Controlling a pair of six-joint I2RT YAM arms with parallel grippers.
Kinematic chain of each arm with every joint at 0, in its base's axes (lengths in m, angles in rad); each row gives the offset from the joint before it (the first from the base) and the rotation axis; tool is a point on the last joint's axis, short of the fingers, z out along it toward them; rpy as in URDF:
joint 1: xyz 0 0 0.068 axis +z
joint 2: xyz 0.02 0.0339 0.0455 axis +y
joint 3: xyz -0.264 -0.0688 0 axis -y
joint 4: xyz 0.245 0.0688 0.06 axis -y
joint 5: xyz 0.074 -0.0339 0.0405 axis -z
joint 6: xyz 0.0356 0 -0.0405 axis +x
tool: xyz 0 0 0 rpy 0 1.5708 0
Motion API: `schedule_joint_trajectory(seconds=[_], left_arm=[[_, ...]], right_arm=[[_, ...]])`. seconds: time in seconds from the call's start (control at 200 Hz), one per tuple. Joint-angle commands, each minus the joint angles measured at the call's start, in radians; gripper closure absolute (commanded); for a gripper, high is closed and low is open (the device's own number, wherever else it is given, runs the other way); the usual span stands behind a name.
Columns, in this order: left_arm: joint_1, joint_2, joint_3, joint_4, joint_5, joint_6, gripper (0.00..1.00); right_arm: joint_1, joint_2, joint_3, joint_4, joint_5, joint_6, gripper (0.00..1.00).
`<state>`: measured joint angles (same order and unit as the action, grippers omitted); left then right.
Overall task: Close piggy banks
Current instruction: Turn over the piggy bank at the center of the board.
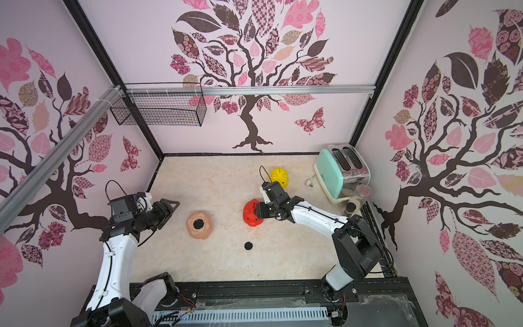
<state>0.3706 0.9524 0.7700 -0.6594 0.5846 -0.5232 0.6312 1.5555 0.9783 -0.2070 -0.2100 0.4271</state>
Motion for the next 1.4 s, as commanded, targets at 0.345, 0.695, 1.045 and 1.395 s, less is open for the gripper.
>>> schedule_joint_trajectory(seconds=[0.345, 0.695, 1.045, 1.395], left_arm=[[-0.001, -0.001, -0.004, 0.007, 0.001, 0.011, 0.3], [-0.001, 0.002, -0.004, 0.007, 0.002, 0.011, 0.3], [-0.001, 0.003, -0.004, 0.007, 0.001, 0.011, 0.3], [-0.001, 0.009, -0.002, 0.006, 0.006, 0.012, 0.3]], right_arm=[[-0.041, -0.015, -0.039, -0.023, 0.002, 0.011, 0.56], [-0.095, -0.016, -0.065, 0.003, -0.067, 0.035, 0.58], [-0.149, -0.008, -0.097, 0.05, -0.157, 0.068, 0.61], [-0.213, 0.014, -0.107, 0.084, -0.248, 0.102, 0.61]])
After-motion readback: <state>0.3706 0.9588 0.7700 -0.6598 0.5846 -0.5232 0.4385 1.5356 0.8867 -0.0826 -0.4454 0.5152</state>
